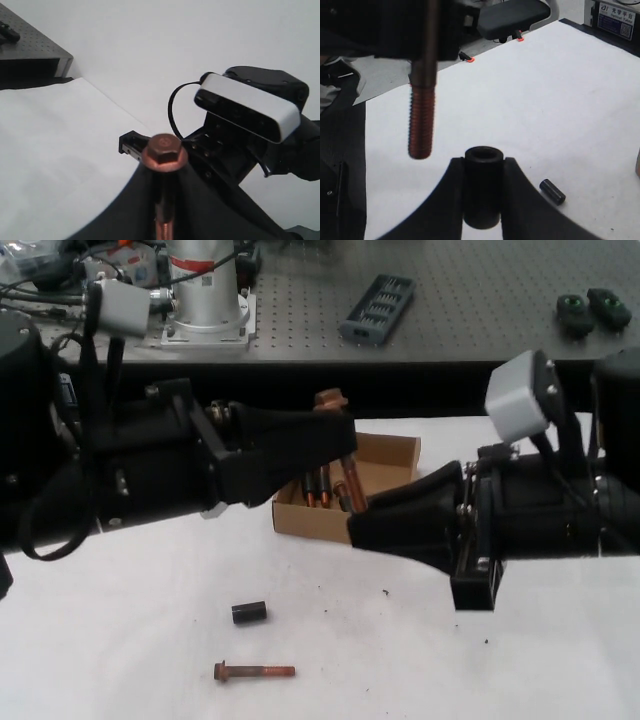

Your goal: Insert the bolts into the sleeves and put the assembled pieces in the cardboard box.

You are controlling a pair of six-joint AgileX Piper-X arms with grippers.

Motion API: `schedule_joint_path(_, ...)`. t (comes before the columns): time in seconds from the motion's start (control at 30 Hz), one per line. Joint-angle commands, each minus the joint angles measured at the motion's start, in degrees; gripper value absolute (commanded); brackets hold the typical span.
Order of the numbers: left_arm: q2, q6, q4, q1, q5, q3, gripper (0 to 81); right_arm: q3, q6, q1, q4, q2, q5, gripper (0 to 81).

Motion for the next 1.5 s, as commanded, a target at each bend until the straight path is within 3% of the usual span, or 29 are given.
schedule_joint_path(0.0,-0.78,-1.33,-2.25,-0.83,-2.93,-0.25,0.6,-0.41,1.55,-1.30,-2.14,0.08,-2.52,4.3)
schedule_joint_path(0.3,-0.78,-1.77,-2.25,-0.83,-5.77,-0.25,0.6,-0.41,3.65,-0.92,-0.89,0.08,-5.07,4.3)
schedule_joint_path(1.27,-0.78,2.09,3.18,-0.64,-5.03,-0.25,0.6,-0.41,3.25,0.37,-0.89,-0.11,-4.76,4.3)
schedule_joint_path(1.47,-0.78,0.44,2.92,-0.64,3.26,-0.25,0.6,-0.41,3.25,0.37,-1.22,-0.11,-4.58,4.3)
